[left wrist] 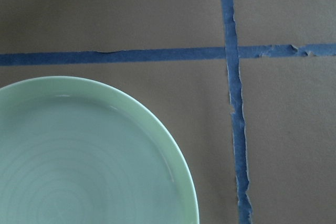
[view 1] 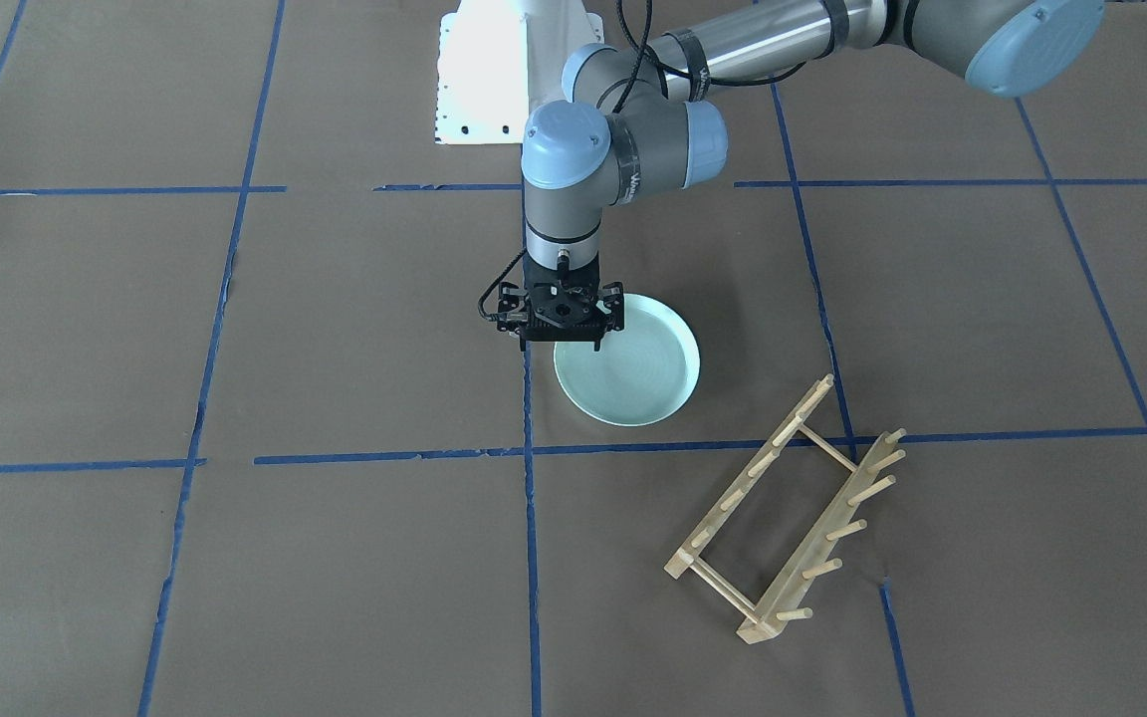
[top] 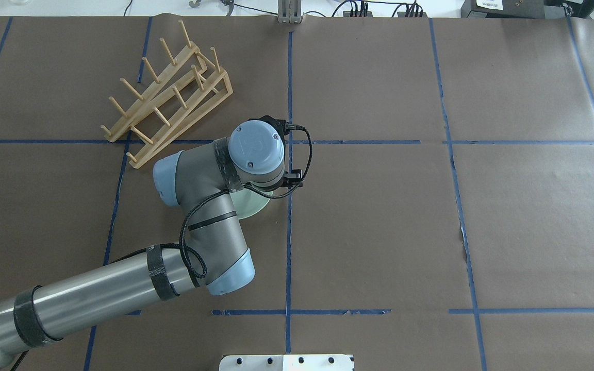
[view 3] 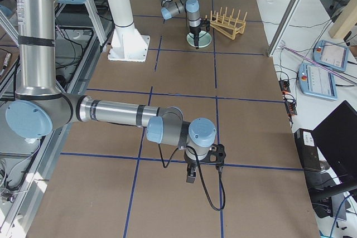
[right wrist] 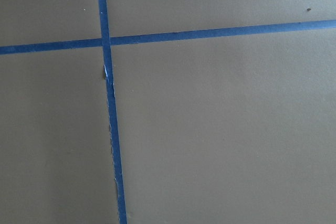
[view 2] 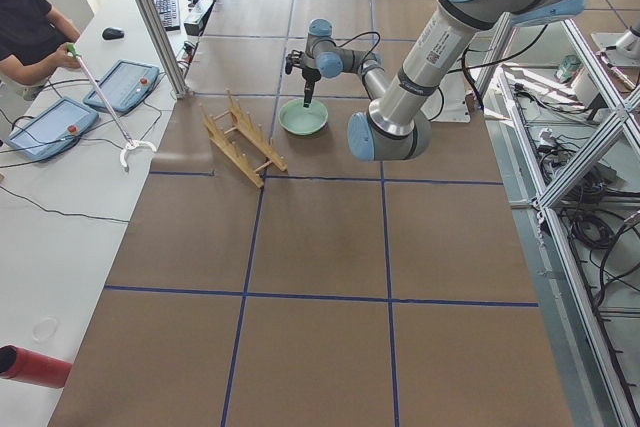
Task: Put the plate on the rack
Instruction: 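Lower the left gripper and grasp the plate's rim nearest the robot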
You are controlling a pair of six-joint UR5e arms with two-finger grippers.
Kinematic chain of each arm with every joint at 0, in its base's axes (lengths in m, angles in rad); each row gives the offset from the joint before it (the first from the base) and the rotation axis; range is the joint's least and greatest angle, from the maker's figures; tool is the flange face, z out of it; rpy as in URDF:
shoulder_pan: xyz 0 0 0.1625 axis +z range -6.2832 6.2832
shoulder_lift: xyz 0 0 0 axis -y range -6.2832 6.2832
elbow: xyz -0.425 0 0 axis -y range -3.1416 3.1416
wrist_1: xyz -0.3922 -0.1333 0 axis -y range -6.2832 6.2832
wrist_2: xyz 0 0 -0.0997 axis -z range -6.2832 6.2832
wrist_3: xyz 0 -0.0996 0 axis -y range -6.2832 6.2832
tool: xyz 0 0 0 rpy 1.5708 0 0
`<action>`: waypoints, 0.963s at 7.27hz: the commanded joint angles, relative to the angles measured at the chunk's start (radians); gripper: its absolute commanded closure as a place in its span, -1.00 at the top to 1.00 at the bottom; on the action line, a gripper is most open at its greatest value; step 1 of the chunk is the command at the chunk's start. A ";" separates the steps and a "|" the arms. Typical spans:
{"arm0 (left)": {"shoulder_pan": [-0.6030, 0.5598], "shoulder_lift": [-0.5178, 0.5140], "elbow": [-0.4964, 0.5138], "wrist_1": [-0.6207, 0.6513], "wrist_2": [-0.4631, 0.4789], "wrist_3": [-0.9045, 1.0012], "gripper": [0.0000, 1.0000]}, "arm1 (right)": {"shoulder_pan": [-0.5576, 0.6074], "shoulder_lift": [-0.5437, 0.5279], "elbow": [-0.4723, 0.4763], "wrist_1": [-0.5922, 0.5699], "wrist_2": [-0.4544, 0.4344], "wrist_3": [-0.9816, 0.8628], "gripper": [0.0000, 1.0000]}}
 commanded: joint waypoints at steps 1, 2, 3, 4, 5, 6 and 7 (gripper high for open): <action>-0.001 0.000 0.004 -0.005 0.000 -0.001 0.55 | 0.000 0.000 0.000 0.000 0.000 0.000 1.00; -0.001 -0.002 0.004 -0.005 -0.002 -0.001 0.31 | 0.000 0.000 0.000 0.000 0.000 0.000 1.00; -0.001 -0.002 0.004 -0.005 -0.002 -0.001 0.19 | 0.000 0.000 0.000 0.000 0.000 0.000 1.00; -0.001 -0.002 0.004 -0.006 -0.002 -0.001 0.18 | 0.000 0.000 0.000 0.000 0.000 -0.002 1.00; -0.001 -0.002 0.005 -0.006 -0.003 -0.001 0.18 | 0.000 0.000 0.000 0.000 0.000 0.000 1.00; -0.001 0.000 0.007 -0.012 -0.003 0.000 0.17 | 0.000 0.000 0.000 0.000 0.000 0.000 1.00; -0.001 -0.002 0.012 -0.014 -0.003 0.000 0.14 | 0.000 0.000 0.000 0.000 0.000 -0.002 1.00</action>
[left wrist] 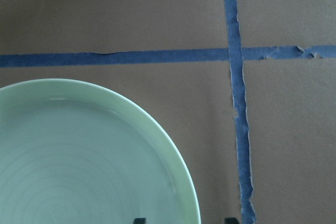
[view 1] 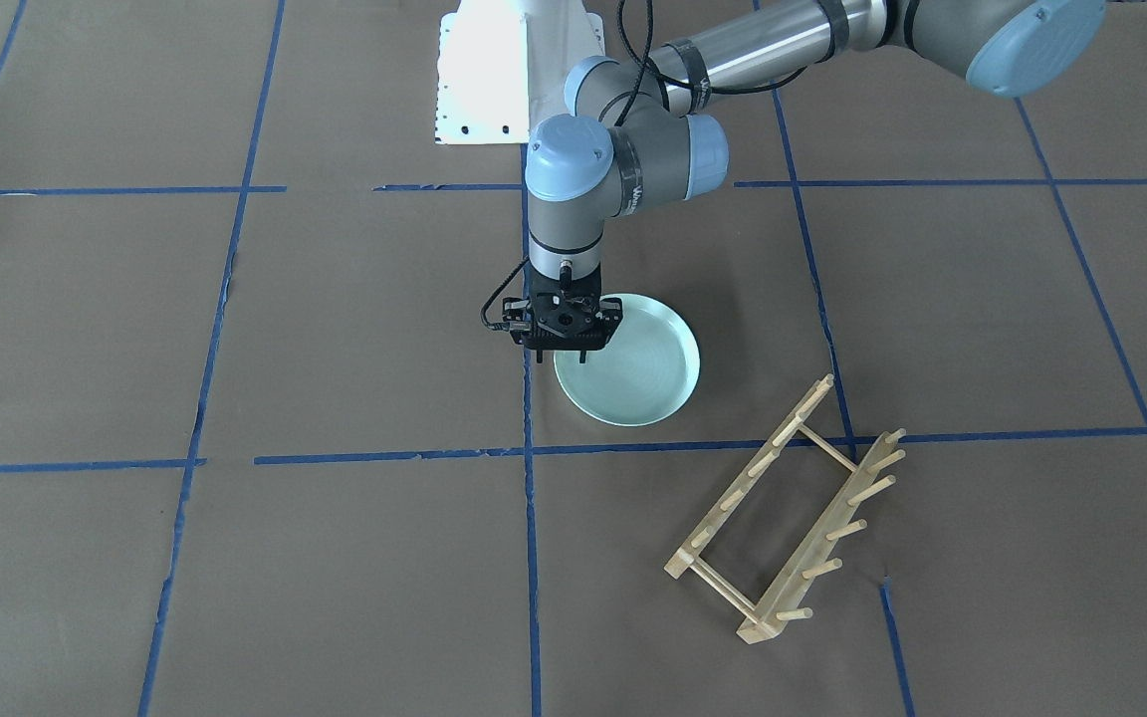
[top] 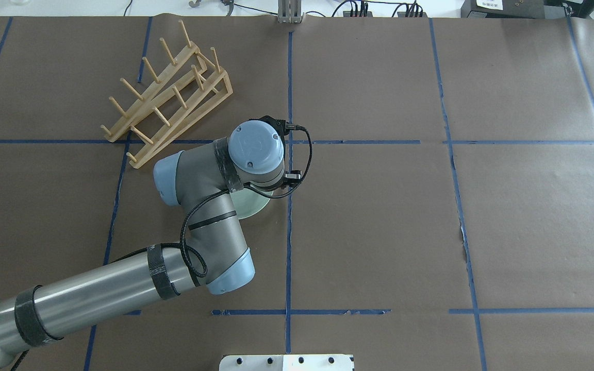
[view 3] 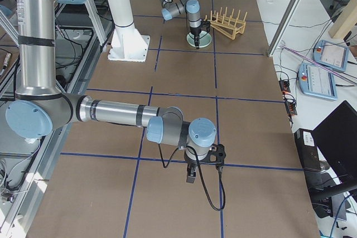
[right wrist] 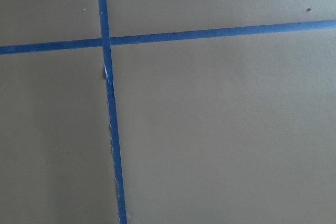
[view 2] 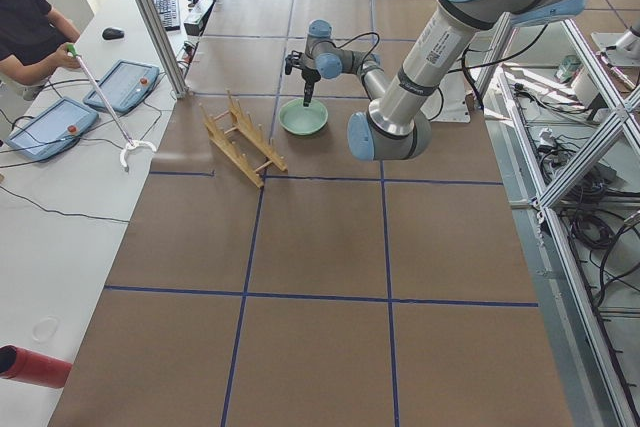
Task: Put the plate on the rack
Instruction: 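Lower the left gripper and grasp the plate's rim nearest the robot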
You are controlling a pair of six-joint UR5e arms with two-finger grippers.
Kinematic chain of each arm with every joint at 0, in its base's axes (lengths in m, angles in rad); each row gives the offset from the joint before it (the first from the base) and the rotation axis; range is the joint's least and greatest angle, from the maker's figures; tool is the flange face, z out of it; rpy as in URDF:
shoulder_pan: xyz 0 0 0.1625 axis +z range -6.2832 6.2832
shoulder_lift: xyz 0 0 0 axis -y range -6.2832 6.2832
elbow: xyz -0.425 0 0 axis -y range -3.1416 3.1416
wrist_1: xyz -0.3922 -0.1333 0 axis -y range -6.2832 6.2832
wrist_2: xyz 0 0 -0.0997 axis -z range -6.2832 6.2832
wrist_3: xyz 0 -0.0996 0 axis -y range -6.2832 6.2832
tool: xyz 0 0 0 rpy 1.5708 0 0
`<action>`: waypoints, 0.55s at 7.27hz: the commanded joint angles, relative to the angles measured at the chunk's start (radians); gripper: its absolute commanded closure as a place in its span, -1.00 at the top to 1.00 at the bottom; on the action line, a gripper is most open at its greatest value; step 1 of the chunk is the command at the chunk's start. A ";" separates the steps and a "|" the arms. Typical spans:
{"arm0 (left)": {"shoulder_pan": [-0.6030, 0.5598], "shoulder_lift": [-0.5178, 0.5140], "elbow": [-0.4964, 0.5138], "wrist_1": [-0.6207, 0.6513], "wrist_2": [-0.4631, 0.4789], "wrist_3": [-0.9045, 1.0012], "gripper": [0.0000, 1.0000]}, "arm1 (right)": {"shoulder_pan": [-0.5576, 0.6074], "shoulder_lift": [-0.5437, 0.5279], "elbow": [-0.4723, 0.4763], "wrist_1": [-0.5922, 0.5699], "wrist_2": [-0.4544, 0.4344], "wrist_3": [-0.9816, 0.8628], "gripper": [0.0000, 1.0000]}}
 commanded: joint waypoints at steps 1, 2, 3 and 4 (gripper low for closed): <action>0.002 -0.001 0.004 -0.003 0.000 -0.001 0.11 | 0.000 0.000 0.000 0.000 0.000 0.000 1.00; 0.002 -0.001 0.004 -0.003 0.000 0.000 0.08 | 0.000 0.000 0.000 0.000 0.000 0.000 1.00; 0.002 -0.001 0.004 -0.003 0.000 0.001 0.02 | 0.000 0.000 0.000 0.000 0.000 0.000 1.00; 0.002 -0.001 0.004 -0.003 0.000 -0.001 -0.20 | 0.000 0.000 0.000 0.000 0.000 0.000 1.00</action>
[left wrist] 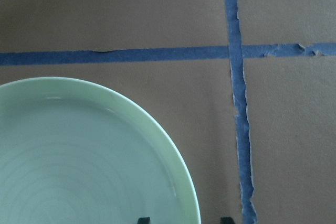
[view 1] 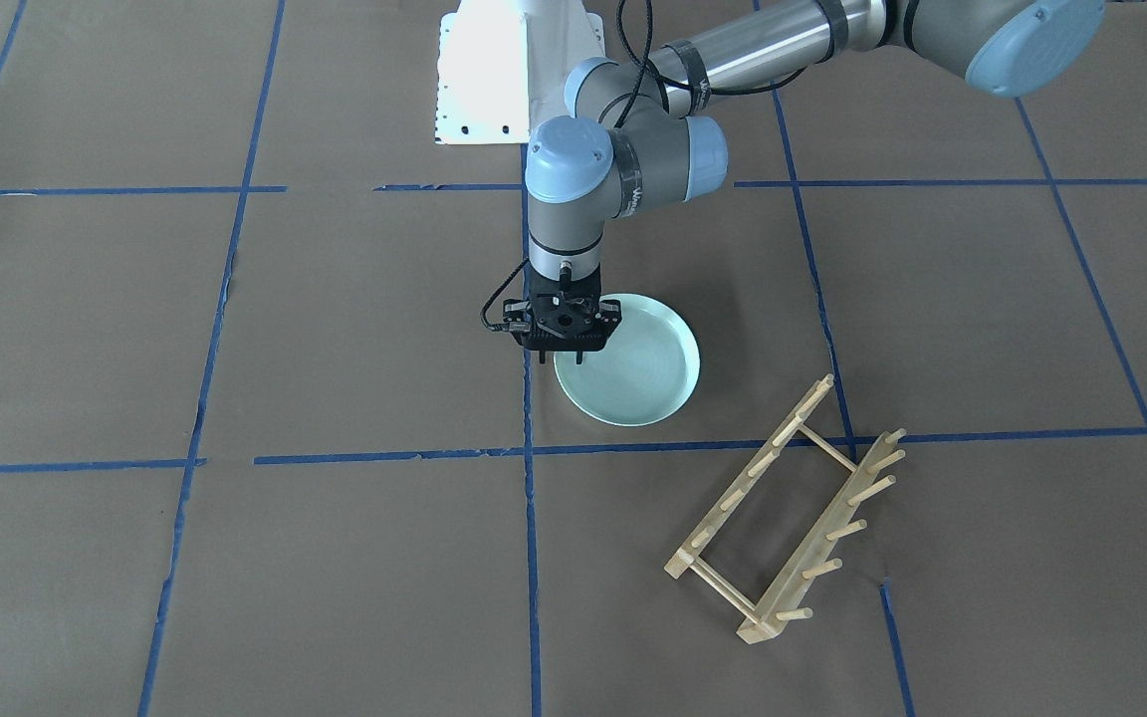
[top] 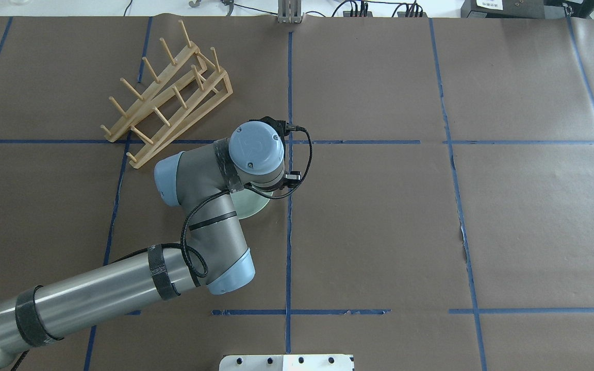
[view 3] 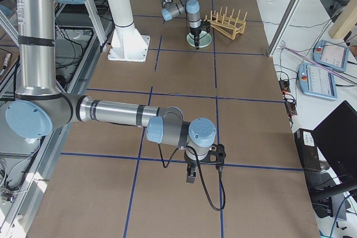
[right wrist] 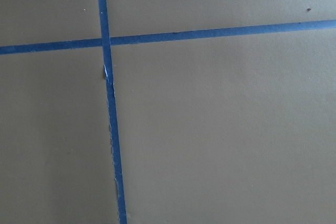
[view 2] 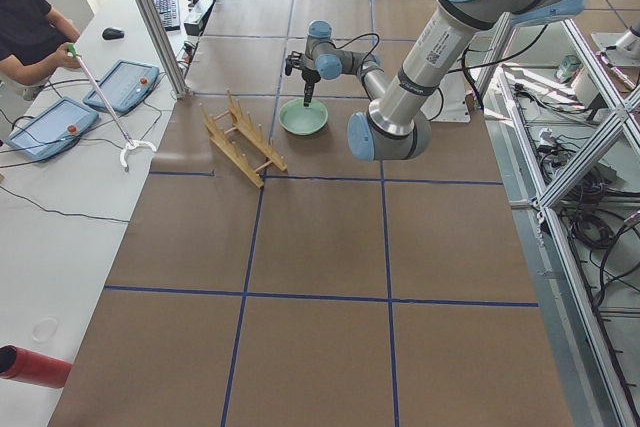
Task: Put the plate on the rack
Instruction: 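Lower the left gripper and grasp the plate's rim nearest the robot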
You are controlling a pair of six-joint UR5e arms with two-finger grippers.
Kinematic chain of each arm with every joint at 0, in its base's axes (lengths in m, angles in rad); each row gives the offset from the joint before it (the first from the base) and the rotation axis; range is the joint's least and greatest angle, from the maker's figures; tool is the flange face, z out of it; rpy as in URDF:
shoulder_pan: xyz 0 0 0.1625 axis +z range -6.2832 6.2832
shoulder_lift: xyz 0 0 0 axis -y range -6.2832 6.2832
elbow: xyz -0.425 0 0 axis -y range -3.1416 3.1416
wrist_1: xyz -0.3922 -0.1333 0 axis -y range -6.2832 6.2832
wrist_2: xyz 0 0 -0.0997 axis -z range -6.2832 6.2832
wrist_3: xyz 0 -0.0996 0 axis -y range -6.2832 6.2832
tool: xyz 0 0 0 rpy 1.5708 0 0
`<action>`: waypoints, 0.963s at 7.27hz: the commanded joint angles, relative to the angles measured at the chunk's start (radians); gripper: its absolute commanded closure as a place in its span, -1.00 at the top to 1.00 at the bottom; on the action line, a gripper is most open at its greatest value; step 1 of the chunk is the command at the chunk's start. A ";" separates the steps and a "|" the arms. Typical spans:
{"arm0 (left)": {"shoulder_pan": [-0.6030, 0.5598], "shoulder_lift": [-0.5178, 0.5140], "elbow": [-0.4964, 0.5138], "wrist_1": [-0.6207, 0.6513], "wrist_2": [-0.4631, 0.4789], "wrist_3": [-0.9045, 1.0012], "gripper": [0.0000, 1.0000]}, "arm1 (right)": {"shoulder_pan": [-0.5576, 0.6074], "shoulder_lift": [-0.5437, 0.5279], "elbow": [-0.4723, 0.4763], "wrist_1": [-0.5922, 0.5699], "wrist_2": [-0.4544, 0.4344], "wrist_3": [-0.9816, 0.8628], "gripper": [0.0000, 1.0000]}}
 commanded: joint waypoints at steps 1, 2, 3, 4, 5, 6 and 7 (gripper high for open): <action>0.000 0.000 0.000 0.000 0.000 -0.001 -0.39 | 0.000 0.000 0.000 0.000 0.000 0.000 1.00; 0.000 0.000 0.000 0.000 0.000 -0.001 -0.72 | 0.000 0.000 0.000 0.000 0.000 -0.001 1.00; 0.002 -0.002 -0.001 0.001 -0.002 0.000 -1.00 | 0.000 0.000 0.000 0.000 0.000 -0.001 1.00; 0.000 -0.003 -0.004 0.001 -0.003 0.000 -1.00 | 0.000 0.000 0.000 0.000 0.000 0.000 1.00; 0.000 -0.005 -0.011 0.005 -0.006 0.000 -1.00 | 0.000 0.000 0.000 0.000 0.000 -0.001 1.00; -0.001 -0.003 -0.050 0.017 -0.026 0.000 -1.00 | 0.000 0.000 -0.002 0.000 0.000 -0.001 1.00; -0.024 -0.002 -0.123 0.079 -0.056 0.000 -1.00 | 0.000 0.000 0.000 0.000 0.000 0.000 1.00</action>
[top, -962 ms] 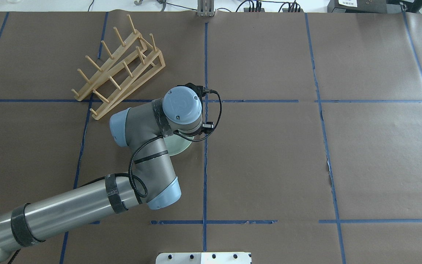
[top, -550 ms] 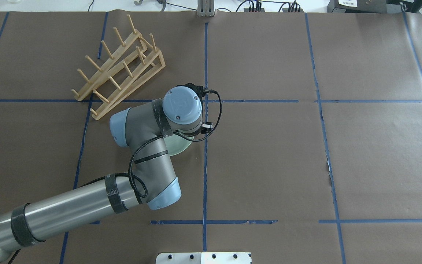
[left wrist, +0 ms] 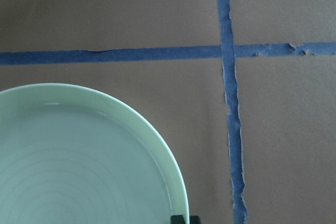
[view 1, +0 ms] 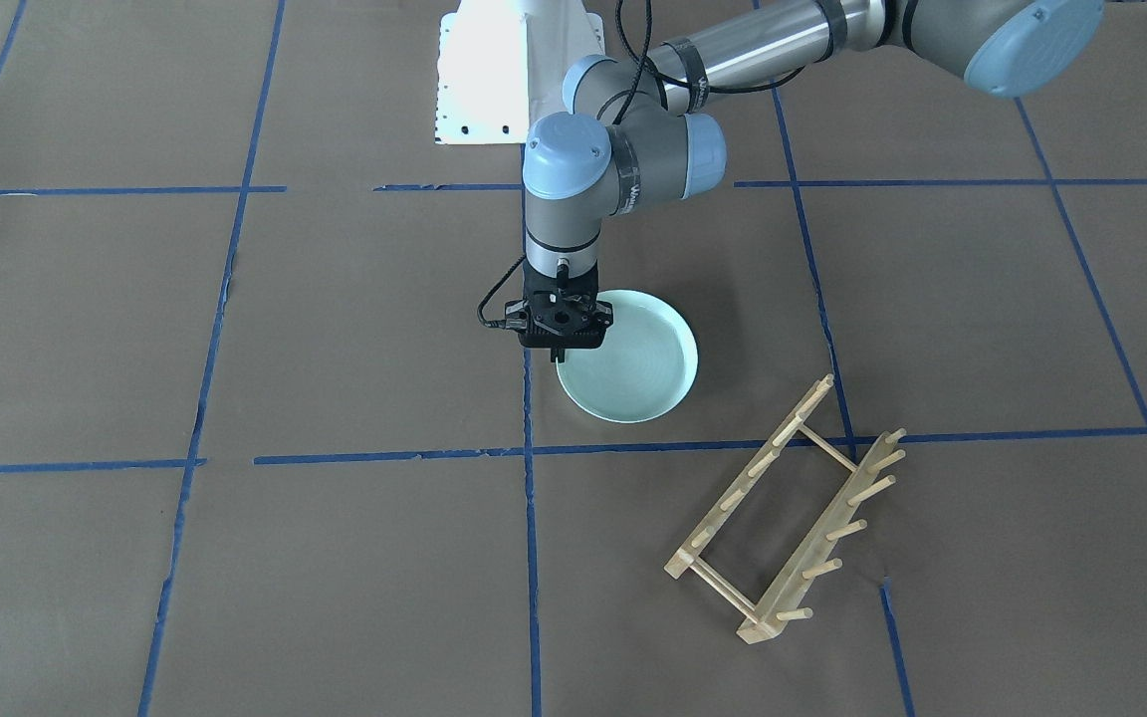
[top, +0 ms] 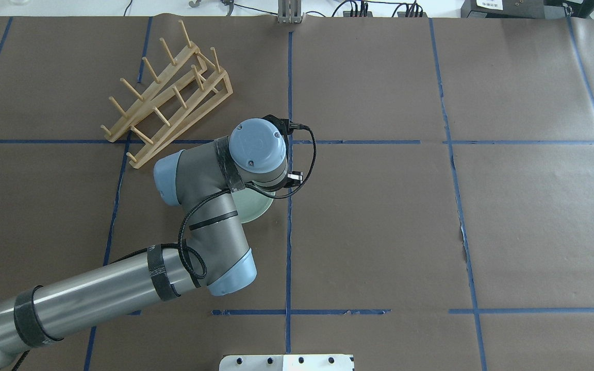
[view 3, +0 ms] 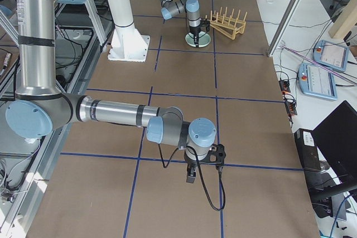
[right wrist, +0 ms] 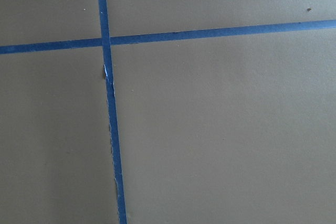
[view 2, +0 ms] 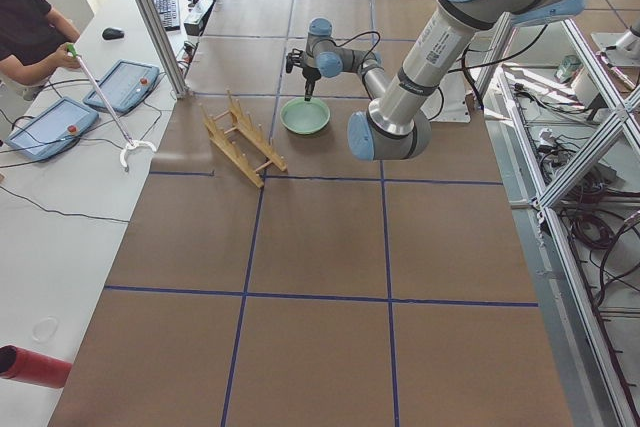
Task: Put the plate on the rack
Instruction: 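Lower the left gripper and grasp the plate's rim nearest the robot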
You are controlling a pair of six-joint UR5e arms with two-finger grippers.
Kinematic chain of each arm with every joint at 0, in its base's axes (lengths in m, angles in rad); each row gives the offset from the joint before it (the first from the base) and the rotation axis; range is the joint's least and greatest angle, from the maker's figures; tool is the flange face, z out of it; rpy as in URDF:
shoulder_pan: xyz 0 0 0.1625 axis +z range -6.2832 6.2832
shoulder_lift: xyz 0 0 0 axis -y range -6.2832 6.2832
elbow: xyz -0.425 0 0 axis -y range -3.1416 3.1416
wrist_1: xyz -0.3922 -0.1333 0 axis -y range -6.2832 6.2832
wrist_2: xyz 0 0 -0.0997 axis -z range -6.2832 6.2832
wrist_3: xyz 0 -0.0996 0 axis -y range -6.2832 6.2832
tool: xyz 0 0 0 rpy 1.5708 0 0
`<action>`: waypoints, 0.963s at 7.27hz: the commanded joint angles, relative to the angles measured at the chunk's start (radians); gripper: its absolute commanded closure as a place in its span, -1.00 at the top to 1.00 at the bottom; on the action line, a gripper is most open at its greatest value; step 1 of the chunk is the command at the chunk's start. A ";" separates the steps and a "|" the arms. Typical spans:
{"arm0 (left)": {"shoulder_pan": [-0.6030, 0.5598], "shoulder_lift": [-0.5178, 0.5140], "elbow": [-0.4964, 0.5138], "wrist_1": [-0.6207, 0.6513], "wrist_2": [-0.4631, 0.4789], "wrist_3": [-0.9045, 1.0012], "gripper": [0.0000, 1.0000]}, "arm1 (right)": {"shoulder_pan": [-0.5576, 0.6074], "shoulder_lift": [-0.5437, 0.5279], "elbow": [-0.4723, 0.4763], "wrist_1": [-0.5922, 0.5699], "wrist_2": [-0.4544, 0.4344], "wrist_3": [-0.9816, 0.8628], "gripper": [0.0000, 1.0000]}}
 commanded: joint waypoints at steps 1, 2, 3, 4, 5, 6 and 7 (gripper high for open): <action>-0.034 0.000 -0.178 0.158 -0.031 0.000 -1.00 | 0.000 0.000 0.000 0.000 0.000 0.001 1.00; -0.065 -0.003 -0.292 0.256 -0.036 0.000 -1.00 | 0.000 0.000 0.000 0.000 0.000 0.000 1.00; -0.102 -0.003 -0.361 0.306 -0.089 0.000 -1.00 | 0.000 0.000 0.000 0.000 0.000 0.000 1.00; -0.166 -0.002 -0.413 0.329 -0.146 0.000 -1.00 | 0.000 0.000 0.000 0.000 0.000 0.000 1.00; -0.215 -0.003 -0.462 0.361 -0.193 0.000 -1.00 | 0.000 0.000 0.000 0.000 0.000 0.001 1.00; -0.261 -0.005 -0.490 0.369 -0.233 0.005 -1.00 | 0.000 0.000 0.000 0.000 0.000 0.000 1.00; -0.321 -0.006 -0.506 0.371 -0.298 0.062 -1.00 | 0.000 0.000 -0.001 0.000 0.000 0.000 1.00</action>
